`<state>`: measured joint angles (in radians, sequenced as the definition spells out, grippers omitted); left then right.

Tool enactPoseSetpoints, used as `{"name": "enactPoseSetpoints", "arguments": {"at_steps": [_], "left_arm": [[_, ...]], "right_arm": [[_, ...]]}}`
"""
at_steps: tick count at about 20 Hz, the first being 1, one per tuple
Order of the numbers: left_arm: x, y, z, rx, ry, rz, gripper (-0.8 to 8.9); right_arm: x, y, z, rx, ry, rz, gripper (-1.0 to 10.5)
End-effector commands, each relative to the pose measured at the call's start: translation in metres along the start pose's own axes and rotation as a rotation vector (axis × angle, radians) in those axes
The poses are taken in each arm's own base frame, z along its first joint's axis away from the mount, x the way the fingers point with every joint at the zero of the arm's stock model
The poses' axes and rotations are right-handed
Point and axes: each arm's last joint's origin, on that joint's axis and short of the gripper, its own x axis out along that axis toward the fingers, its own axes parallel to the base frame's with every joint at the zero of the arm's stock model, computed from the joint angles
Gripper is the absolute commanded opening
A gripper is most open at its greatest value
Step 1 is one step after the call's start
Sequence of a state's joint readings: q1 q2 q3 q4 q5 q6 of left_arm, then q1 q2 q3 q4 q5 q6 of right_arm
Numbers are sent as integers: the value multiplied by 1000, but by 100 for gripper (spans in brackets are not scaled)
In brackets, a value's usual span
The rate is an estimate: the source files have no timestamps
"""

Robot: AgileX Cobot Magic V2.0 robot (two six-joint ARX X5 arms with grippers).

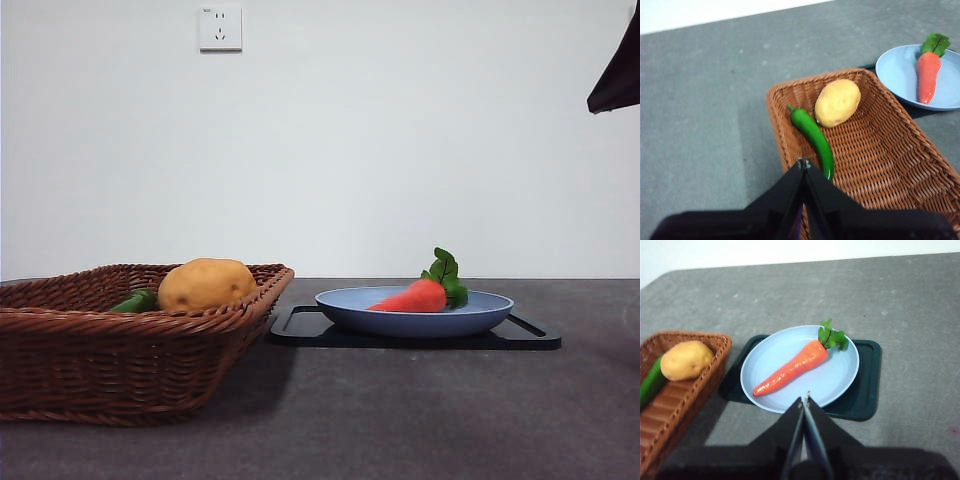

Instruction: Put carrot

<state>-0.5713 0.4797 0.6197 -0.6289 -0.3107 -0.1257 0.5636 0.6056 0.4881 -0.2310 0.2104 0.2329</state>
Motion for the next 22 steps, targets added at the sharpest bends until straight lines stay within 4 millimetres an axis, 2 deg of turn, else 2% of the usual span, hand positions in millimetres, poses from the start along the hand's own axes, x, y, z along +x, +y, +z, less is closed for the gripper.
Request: {"name": "enactPoseSetpoints", "arguments": {"at_steps": [1,12,15,17,19,22], "left_arm": [[1,-1,4,-29,-8,-2,8],[1,-1,5,-34,-25,5,8],[-22,10,3,-36,-162,62,8],[-34,20,-3,-73,-314,110,8],[-34,27,-14,-111,-459,200,8],[-16,33,-36,-150,-541,308,8]], "right_arm": [[-1,2,4,31,-21,7,11],[-1,2,4,32,-22,6,11],[-1,2,4,31,-21,7,11],[-1,2,4,32,-22,6,11],[-1,2,4,32,-22,6,11],[-1,2,4,31,-21,7,11]]}}
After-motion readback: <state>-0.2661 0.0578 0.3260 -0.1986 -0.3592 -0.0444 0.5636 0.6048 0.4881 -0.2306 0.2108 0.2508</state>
